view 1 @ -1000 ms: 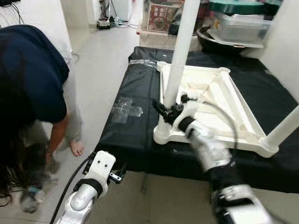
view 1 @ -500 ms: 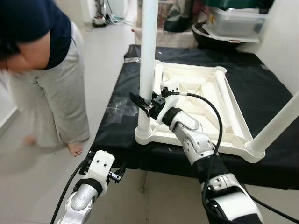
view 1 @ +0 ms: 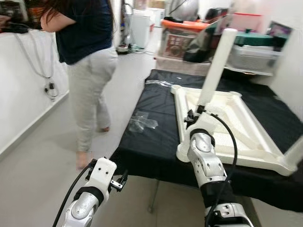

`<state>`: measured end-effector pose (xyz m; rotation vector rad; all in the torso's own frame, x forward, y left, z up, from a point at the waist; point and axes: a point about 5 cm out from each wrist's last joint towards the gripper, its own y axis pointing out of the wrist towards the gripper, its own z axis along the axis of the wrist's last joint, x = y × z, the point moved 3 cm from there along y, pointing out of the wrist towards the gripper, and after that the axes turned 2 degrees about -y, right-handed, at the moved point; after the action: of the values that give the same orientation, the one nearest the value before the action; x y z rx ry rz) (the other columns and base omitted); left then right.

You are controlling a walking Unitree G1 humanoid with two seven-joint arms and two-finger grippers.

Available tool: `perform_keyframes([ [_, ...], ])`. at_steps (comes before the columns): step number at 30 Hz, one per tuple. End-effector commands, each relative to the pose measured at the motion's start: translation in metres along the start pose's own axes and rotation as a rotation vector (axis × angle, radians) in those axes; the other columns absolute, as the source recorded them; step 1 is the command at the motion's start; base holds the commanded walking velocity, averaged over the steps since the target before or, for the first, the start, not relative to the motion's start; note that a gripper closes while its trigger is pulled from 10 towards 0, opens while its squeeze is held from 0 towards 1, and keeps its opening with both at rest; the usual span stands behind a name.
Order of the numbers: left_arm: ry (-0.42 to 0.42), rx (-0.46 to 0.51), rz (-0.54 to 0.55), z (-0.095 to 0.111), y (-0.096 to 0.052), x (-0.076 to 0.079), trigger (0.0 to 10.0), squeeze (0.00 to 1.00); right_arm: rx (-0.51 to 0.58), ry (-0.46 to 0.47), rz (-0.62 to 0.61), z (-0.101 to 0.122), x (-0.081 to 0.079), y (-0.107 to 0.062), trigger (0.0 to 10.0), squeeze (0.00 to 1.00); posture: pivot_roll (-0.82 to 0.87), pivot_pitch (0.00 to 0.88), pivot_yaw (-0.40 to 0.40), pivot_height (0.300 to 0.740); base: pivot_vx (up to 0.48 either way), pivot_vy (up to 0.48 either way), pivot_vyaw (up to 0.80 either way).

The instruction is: Building children table

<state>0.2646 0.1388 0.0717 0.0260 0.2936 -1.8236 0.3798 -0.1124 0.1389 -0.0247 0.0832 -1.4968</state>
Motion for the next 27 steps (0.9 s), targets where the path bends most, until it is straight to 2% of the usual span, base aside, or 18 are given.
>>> perform_keyframes([
  [1, 0.001, 0.001, -0.012, 0.001, 0.002, 0.002, 10.0, 0.00, -0.015, 0.046, 0.369, -0.002, -0.054, -0.009, 10.0, 1.00, 0.12, 0.000, -0.077, 0.740, 0.000, 0.000, 0.00],
  [2, 0.000, 0.000, -0.009, 0.000, 0.001, 0.001, 10.0, 0.00, 0.024, 0.010, 0.502, 0.008, -0.066, -0.015, 10.0, 1.00, 0.12, 0.000, -0.074, 0.740, 0.000, 0.000, 0.00],
  [3, 0.000, 0.000, -0.009, 0.000, 0.001, 0.001, 10.0, 0.00, 0.024, 0.010, 0.502, 0.008, -0.066, -0.015, 10.0, 1.00, 0.12, 0.000, -0.074, 0.740, 0.000, 0.000, 0.00],
  [4, 0.000, -0.002, -0.007, -0.001, 0.001, 0.000, 10.0, 0.00, 0.053, -0.026, 0.641, 0.016, -0.076, -0.023, 10.0, 0.00, 0.12, 0.000, -0.076, 0.740, 0.000, 0.000, 0.00],
  [6, 0.001, -0.005, -0.008, -0.002, 0.000, 0.001, 10.0, 0.00, 0.092, -0.101, 0.792, 0.025, -0.084, -0.034, 10.0, 0.00, 0.13, 0.000, -0.081, 0.740, 0.000, 0.000, 0.00],
  [10, 0.003, -0.003, -0.008, -0.001, 0.001, 0.002, 10.0, 0.00, 0.113, -0.148, 0.852, 0.028, -0.088, -0.036, 10.0, 0.00, 0.13, 0.000, -0.085, 0.740, 0.000, 0.000, 0.00],
  [14, 0.002, 0.000, 0.003, 0.000, 0.001, 0.000, 10.0, 0.00, 0.070, -0.186, 0.770, 0.020, -0.089, -0.016, 10.0, 0.00, 0.15, 0.000, -0.096, 0.740, 0.000, 0.000, 0.00],
  [20, 0.006, -0.008, 0.014, -0.002, -0.003, -0.003, 10.0, 0.00, -0.007, -0.197, 0.710, 0.011, -0.087, -0.008, 10.0, 0.00, 0.15, 0.000, -0.096, 0.740, 0.000, 0.000, 0.00],
  [21, 0.005, -0.010, 0.017, -0.003, -0.004, -0.003, 10.0, 0.00, -0.015, -0.169, 0.759, 0.011, -0.086, -0.014, 10.0, 0.00, 0.16, 0.000, -0.103, 0.740, 0.000, 0.000, 0.00],
  [23, 0.001, -0.013, 0.018, -0.004, -0.005, -0.003, 10.0, 0.00, 0.003, -0.168, 0.986, 0.010, -0.090, -0.043, 10.0, 0.00, 0.15, 0.000, -0.097, 0.740, 0.000, 0.000, 0.00],
  [24, 0.001, -0.013, 0.018, -0.004, -0.005, -0.003, 10.0, 0.00, 0.003, -0.168, 0.986, 0.010, -0.090, -0.043, 10.0, 0.00, 0.15, 0.000, -0.097, 0.740, 0.000, 0.000, 0.00],
  [25, 0.002, -0.015, 0.011, -0.005, -0.005, -0.001, 10.0, 0.00, -0.022, -0.200, 1.135, 0.003, -0.086, -0.063, 10.0, 0.00, 0.14, 0.000, -0.088, 0.740, 0.000, 0.000, 0.00],
  [26, 0.002, -0.016, 0.006, -0.005, -0.005, 0.000, 10.0, 0.00, -0.048, -0.224, 1.228, -0.003, -0.083, -0.076, 10.0, 0.00, 0.14, 0.000, -0.088, 0.740, 0.000, 0.000, 0.00],
  [27, 0.005, -0.017, -0.002, -0.006, -0.004, 0.001, 10.0, 0.00, -0.074, -0.259, 1.272, -0.010, -0.077, -0.082, 10.0, 0.00, 0.13, 0.000, -0.083, 0.740, 0.000, 0.000, 0.00],
])
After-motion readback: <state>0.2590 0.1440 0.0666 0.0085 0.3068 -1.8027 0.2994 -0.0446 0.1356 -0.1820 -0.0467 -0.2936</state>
